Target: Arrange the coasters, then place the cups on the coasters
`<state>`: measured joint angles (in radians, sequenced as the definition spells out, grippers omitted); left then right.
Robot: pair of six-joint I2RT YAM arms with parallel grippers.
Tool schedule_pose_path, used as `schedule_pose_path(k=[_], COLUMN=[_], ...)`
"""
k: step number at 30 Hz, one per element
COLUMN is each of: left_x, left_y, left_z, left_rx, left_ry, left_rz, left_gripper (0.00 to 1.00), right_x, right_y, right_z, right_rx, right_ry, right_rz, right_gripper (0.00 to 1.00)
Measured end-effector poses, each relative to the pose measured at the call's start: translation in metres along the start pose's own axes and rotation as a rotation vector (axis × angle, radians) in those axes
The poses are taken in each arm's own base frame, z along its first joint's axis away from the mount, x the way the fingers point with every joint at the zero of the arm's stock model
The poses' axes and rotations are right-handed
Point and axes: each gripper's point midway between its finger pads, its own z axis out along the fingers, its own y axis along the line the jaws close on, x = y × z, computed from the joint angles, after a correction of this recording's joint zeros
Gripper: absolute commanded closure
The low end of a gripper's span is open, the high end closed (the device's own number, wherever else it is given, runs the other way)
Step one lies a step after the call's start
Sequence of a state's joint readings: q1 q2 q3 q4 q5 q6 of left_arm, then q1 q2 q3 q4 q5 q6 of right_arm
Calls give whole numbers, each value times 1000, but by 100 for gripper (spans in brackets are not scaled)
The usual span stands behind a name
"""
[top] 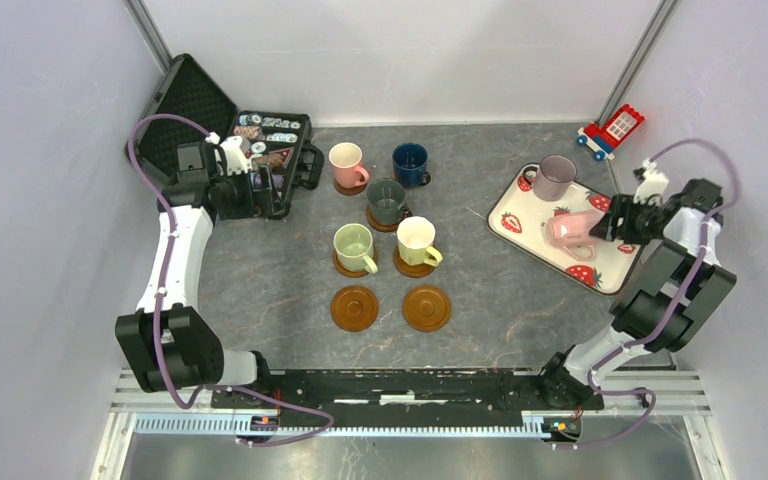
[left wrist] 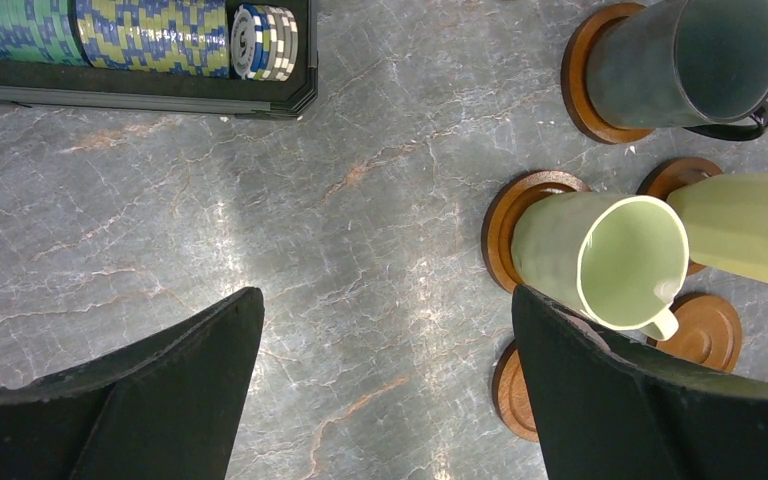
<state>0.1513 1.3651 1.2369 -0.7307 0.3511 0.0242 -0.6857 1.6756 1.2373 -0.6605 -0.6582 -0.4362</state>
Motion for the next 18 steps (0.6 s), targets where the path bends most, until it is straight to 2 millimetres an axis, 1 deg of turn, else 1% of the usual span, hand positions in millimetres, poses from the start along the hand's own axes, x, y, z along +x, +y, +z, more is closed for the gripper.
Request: schedule_pose_path(k=[5, 7, 9, 12, 18], left_x=[0, 0, 2, 6, 11], left_y=[0, -1, -1, -1, -1], left_z=[0, 0, 0, -2, -3], left_rx=[3, 8, 11, 11, 12], left_ry=[0, 2, 8, 26, 42], left_rz=[9, 11, 19, 26, 42], left_gripper=[0, 0, 0, 0, 0], right_x=[58, 69, 70, 63, 57], right_y=[23, 25, 23, 15, -2], right_z=[18, 21, 24, 27, 32], right_rx=[-100, -111, -110, -95, -45], right_ry=[82, 94, 84, 47, 12], right_rz=[18, 15, -4, -36, -79], right_gripper=[39, 42, 44, 47, 47])
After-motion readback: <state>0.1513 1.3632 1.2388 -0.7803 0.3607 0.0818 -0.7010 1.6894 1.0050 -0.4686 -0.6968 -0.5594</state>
